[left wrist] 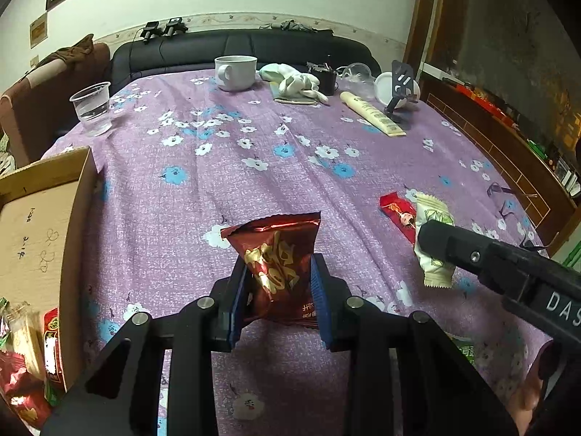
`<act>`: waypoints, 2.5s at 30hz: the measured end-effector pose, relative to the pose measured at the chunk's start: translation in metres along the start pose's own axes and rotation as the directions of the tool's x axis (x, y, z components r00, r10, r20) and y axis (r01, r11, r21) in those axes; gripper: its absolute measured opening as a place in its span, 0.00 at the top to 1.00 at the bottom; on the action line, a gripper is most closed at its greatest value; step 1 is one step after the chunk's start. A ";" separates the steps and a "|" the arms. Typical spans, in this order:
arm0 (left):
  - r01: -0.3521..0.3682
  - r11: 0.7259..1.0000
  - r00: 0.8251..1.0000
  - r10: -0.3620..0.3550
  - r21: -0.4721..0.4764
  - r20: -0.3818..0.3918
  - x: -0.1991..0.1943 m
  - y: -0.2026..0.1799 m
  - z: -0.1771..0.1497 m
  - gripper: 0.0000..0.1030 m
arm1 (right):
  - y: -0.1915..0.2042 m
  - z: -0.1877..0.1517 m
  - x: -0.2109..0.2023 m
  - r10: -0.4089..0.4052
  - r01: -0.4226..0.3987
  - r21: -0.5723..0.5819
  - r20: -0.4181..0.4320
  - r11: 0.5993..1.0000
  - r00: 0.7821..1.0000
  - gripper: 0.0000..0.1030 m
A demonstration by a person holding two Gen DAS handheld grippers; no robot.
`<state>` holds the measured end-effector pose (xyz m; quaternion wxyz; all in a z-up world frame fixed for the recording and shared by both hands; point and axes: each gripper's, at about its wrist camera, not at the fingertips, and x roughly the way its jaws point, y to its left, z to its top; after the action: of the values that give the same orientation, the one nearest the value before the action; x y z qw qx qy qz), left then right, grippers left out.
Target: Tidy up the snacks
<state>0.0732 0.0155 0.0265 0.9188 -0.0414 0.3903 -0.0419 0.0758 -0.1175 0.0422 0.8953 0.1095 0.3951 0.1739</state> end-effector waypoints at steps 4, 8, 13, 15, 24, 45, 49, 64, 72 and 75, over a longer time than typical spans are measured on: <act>0.005 1.000 1.000 -0.005 0.004 0.003 -0.001 -0.002 0.000 0.71 | -0.002 0.000 0.001 0.000 0.000 0.005 -0.005 1.000 1.000 0.83; 0.007 1.000 1.000 -0.007 0.009 0.013 -0.004 -0.002 0.000 0.71 | -0.002 0.000 0.000 -0.002 0.002 0.002 0.000 1.000 1.000 0.83; 0.009 1.000 1.000 -0.009 -0.003 0.023 -0.007 0.000 0.000 0.71 | -0.002 -0.001 -0.001 -0.006 0.006 0.000 0.004 1.000 1.000 0.83; 0.008 1.000 1.000 -0.008 -0.004 0.027 -0.008 0.001 0.000 0.71 | -0.002 0.000 -0.001 -0.004 0.004 0.004 0.004 1.000 1.000 0.83; -0.006 1.000 0.999 0.006 0.000 0.042 -0.011 0.001 0.000 0.71 | 0.007 -0.002 -0.006 -0.013 0.013 -0.026 0.025 1.000 1.000 0.83; -0.031 1.000 0.998 0.031 0.003 0.062 -0.012 0.001 0.000 0.71 | 0.010 -0.001 -0.010 -0.032 0.034 -0.043 0.046 0.998 0.998 0.83; -0.034 0.999 0.997 0.034 0.004 0.067 -0.013 0.000 0.000 0.71 | 0.010 -0.001 -0.010 -0.033 0.035 -0.043 0.047 0.998 0.998 0.83; -0.039 0.999 0.996 0.039 0.002 0.077 -0.016 0.001 0.001 0.71 | 0.009 -0.001 -0.009 -0.035 0.038 -0.044 0.049 0.998 0.998 0.83; -0.041 0.999 0.996 0.041 -0.001 0.079 -0.016 0.001 0.002 0.71 | 0.009 0.000 -0.009 -0.035 0.037 -0.044 0.051 0.998 0.998 0.83; -0.042 0.999 0.996 0.042 -0.002 0.076 -0.016 0.001 0.002 0.71 | 0.008 0.000 -0.009 -0.037 0.039 -0.044 0.046 0.998 0.998 0.83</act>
<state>0.0636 0.0185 0.0389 0.9336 -0.0351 0.3559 -0.0211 0.0687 -0.1139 0.0508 0.9095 0.0858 0.3727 0.1631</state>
